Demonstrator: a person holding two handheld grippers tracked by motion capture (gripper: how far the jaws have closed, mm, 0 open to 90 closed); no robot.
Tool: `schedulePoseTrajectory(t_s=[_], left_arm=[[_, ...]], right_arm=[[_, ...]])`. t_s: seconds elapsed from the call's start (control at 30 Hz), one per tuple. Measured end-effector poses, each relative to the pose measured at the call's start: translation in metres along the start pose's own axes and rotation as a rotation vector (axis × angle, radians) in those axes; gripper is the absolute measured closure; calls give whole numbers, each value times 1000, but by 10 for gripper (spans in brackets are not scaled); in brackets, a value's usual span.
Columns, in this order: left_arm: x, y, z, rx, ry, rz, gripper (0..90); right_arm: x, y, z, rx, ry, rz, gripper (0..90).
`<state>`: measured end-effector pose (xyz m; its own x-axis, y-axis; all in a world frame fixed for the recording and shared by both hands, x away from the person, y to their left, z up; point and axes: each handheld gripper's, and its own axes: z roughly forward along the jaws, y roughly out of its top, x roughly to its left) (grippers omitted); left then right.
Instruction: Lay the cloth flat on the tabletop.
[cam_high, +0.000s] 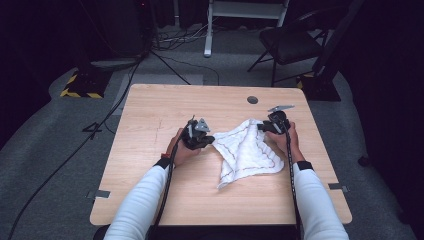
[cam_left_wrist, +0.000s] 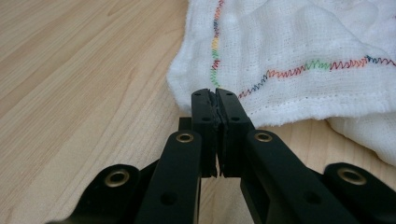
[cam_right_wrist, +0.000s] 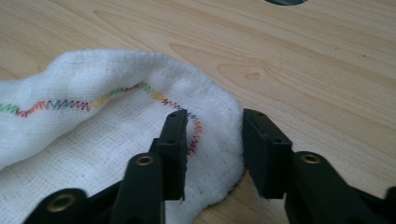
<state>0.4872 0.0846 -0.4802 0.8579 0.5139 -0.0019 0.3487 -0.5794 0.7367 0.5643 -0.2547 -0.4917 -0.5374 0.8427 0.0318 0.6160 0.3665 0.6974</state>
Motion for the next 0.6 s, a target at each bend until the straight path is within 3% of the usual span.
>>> schedulePoseTrajectory(t_s=[0.1,0.17,0.33,0.5,0.6], left_arm=[[1,-1,-1,0,3,-2,873],[1,-1,-2,-4,5,-3,873],[2,-1,-5,-14,14,-6,873],[6,3,-13,-52,22,-13,874],[8,3,-17,-60,28,-18,874]], right_arm=[[2,0,-1,4,23,1,809],[3,0,-1,0,23,-8,833],[8,-2,-5,-19,22,-25,846],[14,3,-24,-82,40,-49,853],[16,3,-30,-93,37,-66,853]])
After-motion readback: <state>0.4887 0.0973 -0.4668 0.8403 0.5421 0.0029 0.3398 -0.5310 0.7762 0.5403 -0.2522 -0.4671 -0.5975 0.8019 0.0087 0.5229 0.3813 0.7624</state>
